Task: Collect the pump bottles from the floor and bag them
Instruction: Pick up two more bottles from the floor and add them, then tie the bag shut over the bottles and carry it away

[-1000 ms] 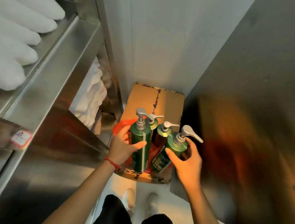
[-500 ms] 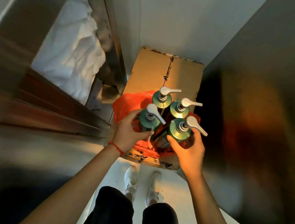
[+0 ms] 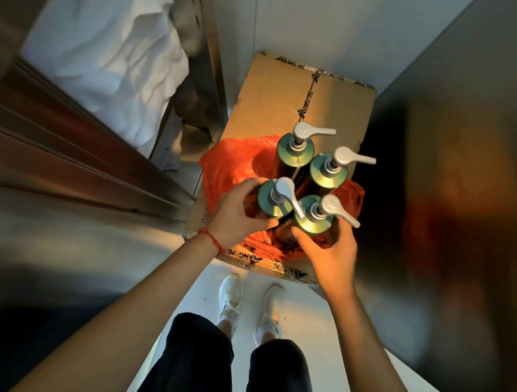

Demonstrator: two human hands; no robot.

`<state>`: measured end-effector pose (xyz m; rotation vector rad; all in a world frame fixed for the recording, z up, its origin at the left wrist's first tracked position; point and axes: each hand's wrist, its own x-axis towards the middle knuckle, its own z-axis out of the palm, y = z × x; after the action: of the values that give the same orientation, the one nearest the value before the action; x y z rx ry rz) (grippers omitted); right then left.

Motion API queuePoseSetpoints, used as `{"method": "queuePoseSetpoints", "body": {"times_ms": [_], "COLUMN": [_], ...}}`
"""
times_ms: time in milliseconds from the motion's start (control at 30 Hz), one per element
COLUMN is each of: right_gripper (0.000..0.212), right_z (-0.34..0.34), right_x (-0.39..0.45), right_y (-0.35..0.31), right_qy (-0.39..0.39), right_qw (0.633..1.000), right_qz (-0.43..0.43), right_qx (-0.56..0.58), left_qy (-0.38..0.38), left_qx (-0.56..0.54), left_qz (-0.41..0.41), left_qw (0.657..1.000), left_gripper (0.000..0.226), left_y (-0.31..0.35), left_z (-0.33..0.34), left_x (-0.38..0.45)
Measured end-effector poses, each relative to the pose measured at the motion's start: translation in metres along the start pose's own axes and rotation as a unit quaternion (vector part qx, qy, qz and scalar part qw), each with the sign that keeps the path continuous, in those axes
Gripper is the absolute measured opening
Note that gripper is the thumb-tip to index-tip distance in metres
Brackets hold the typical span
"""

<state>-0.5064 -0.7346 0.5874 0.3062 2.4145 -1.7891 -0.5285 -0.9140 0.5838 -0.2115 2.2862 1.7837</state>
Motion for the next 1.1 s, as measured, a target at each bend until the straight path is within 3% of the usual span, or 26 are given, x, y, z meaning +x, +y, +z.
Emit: {"method": "queuePoseSetpoints", "body": {"times_ms": [367,1100], "right_gripper": [0.063,0.056], "right_z": [-0.001,-0.02], "right_x": [-0.006,-0.024], "right_y": [-0.002,-0.01], "right_qy": [-0.013,-0.012], "right_qw": [1.0,0.998], "right_qz": [-0.001,0.046], "right_qx": [0.008,0.032], "left_qy": [0.005,0.048], "left_qx": [-0.003,-0.085], "left_qz": [-0.021,-0.076], "left_qw": [1.0,0.992], "left_gripper": [0.062,0.062], "left_y": [0.007,0.005], "left_z": [-0.004,-0.02], "left_x": [-0.011,-0.034]}}
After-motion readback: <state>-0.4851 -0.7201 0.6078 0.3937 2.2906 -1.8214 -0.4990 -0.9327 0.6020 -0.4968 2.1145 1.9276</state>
